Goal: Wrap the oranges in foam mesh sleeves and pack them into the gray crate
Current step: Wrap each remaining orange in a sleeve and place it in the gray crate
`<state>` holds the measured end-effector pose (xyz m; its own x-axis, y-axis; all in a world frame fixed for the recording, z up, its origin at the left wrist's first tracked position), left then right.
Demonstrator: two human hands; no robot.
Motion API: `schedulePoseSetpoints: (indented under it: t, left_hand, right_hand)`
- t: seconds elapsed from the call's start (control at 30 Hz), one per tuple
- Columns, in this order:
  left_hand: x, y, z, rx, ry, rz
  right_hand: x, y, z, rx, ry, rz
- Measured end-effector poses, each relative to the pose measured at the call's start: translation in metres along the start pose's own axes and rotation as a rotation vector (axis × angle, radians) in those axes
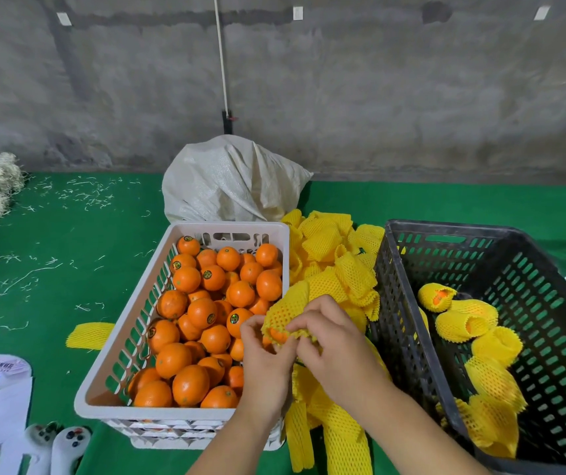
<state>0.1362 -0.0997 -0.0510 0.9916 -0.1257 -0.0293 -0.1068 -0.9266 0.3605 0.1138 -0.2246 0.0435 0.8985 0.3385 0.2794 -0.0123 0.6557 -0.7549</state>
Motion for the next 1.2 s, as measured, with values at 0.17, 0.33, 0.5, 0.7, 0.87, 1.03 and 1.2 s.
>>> schedulePoseSetpoints:
  t: [0.17,0.33,0.5,0.7,0.87,1.03,1.2]
  left_hand:
    - [0.004,-0.010,-0.003,-0.045,0.005,-0.075]
    - [0.000,0.004,-0.010,-0.112,-0.012,0.238]
    - [-0.003,0.013,-0.016,-0.083,-0.006,0.174]
    - [0.000,0.010,-0.018,-0.210,0.038,0.128]
    - [-0.003,0.004,-0.009,0.167,0.150,0.073]
    - [-0.001,0.003,-0.001,0.466,0.053,0.334]
    - [0.026,-0.050,-0.027,1.189,0.089,0.246]
  right_hand:
    - [-0.006,0.018,0.008,-0.046,-0.081,-0.017]
    - [-0.009,0.024,-0.020,0.119,0.204,0.062]
    - [-0.011,0.013,-0.030,0.118,0.221,-0.012]
    - [-0.018,0.023,-0.020,0.234,0.217,0.042]
    - [-0.011,0.027,-0.027,0.836,0.489,0.094]
    - [-0.012,0.017,-0.049,0.854,0.503,-0.126]
    - [-0.023,-0.043,-0.095,1.076,0.623,-0.465]
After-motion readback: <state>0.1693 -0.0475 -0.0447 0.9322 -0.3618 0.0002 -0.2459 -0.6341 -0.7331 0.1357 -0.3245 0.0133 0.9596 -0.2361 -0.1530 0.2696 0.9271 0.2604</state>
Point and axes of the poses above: each hand's wrist, its own x-axis towards the middle knuckle, its own y-axis out of the palm, z = x × y, the point moved 3 cm from there along x, towards the middle knuckle, and after that the axes turned 12 degrees about z, right-handed, at the moved point
